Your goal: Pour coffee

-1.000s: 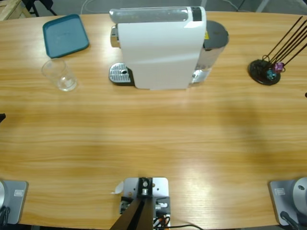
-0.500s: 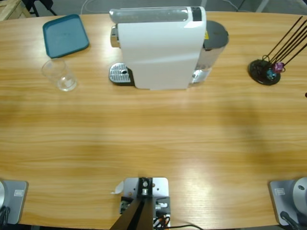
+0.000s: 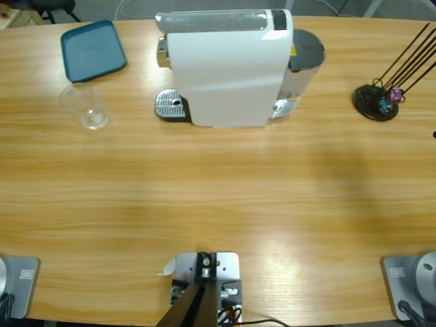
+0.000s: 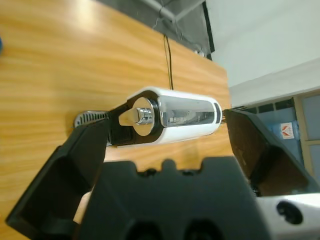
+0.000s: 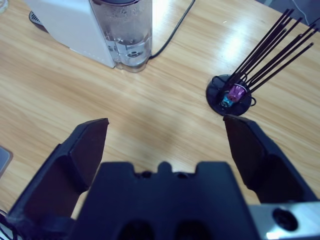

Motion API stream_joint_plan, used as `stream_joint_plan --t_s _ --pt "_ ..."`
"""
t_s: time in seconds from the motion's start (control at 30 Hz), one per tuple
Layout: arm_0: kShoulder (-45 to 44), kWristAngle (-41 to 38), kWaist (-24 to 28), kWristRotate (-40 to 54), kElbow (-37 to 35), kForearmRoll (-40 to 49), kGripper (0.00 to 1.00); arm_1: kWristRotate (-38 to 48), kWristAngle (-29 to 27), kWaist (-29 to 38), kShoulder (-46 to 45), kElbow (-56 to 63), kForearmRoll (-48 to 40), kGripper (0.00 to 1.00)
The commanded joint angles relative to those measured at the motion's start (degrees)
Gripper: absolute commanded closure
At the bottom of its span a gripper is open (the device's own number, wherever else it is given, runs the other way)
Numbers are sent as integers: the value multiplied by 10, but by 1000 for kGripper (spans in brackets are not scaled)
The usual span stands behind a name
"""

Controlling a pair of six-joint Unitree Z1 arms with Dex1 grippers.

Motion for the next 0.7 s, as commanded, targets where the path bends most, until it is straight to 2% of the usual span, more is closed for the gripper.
stream_joint_plan --t_s 0.03,0.4,0.5,0.6,0.67,0.7 --pt "117 -50 2 -21 -13 -22 23 1 8 5 7 18 -8 0" --pt "189 -110 2 -21 -47 -53 181 1 8 5 8 18 -8 0" --pt "194 -115 2 -21 -47 -54 365 1 8 5 11 17 -8 0" --pt "191 -119 2 -20 -39 -54 728 1 8 5 13 17 -8 0" --pt "184 -118 2 -20 -38 -54 788 1 8 5 15 16 -8 0" --pt "181 -115 2 -19 -39 -54 931 1 8 5 16 16 -8 0"
